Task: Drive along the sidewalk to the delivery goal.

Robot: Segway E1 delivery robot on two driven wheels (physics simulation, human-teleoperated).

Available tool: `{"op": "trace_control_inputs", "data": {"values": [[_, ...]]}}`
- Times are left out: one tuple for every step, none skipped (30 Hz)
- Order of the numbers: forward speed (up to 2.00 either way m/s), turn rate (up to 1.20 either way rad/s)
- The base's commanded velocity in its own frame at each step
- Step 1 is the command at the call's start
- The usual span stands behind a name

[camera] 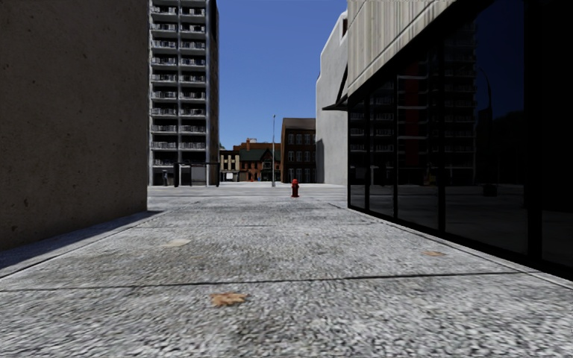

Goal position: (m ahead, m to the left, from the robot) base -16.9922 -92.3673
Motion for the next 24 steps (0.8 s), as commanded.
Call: {"op": "trace_control_inputs", "data": {"values": [[2.00,0.00],[2.00,0.00],[2.00,0.00],[2.00,0.00],[2.00,0.00],[2.00,0.00],[2.00,0.00],[2.00,0.00],[2.00,0.00],[2.00,0.00],[2.00,0.00],[2.00,0.00],[2.00,0.00],[2.00,0.00],[2.00,0.00],[2.00,0.00],[2.00,0.00],[2.00,0.00],[2.00,0.00],[2.00,0.00],[2.00,0.00],[2.00,0.00],[2.00,0.00],[2.00,0.00]]}}
